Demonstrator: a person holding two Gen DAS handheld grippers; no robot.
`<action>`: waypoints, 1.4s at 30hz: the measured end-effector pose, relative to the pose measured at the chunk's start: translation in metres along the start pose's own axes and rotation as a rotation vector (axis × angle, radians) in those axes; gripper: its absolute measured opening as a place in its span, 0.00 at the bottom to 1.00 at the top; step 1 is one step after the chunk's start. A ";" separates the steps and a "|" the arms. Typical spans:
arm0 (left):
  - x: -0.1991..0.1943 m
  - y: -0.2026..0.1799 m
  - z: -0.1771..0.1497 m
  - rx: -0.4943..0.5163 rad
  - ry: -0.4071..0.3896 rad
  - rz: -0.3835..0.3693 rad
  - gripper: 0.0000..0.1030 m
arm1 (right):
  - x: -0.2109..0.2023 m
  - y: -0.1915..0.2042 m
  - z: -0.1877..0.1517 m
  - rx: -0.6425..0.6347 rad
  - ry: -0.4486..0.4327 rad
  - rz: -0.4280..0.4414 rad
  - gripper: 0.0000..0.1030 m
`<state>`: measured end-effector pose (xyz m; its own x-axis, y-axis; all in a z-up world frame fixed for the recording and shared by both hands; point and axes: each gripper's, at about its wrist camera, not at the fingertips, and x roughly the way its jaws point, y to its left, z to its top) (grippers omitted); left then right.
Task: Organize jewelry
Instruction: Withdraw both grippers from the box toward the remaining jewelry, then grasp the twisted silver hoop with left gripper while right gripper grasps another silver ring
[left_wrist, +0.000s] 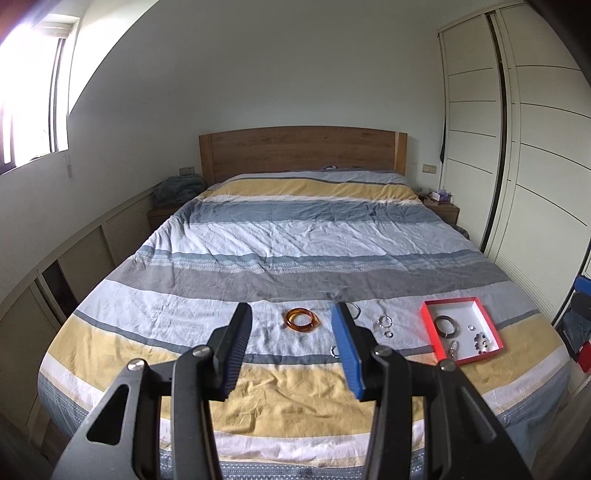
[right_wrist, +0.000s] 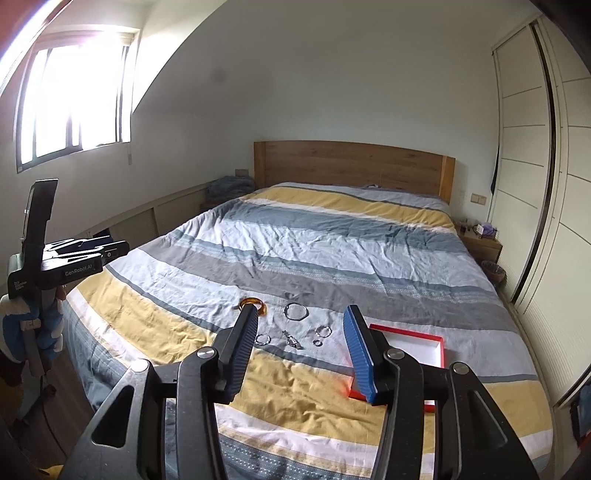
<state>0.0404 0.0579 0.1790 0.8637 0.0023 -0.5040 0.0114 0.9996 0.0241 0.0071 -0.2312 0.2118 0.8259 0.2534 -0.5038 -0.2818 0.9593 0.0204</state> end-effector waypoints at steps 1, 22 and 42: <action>0.010 -0.002 -0.005 0.001 0.011 -0.003 0.42 | 0.009 -0.001 -0.004 0.007 0.012 0.001 0.47; 0.241 -0.043 -0.116 -0.008 0.389 -0.099 0.42 | 0.244 -0.034 -0.104 0.105 0.338 0.068 0.46; 0.362 -0.076 -0.140 0.012 0.480 -0.169 0.42 | 0.401 -0.058 -0.133 0.195 0.457 0.056 0.46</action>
<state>0.2813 -0.0138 -0.1261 0.5203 -0.1448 -0.8416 0.1395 0.9867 -0.0836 0.2899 -0.2022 -0.1060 0.5013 0.2663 -0.8233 -0.1870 0.9623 0.1974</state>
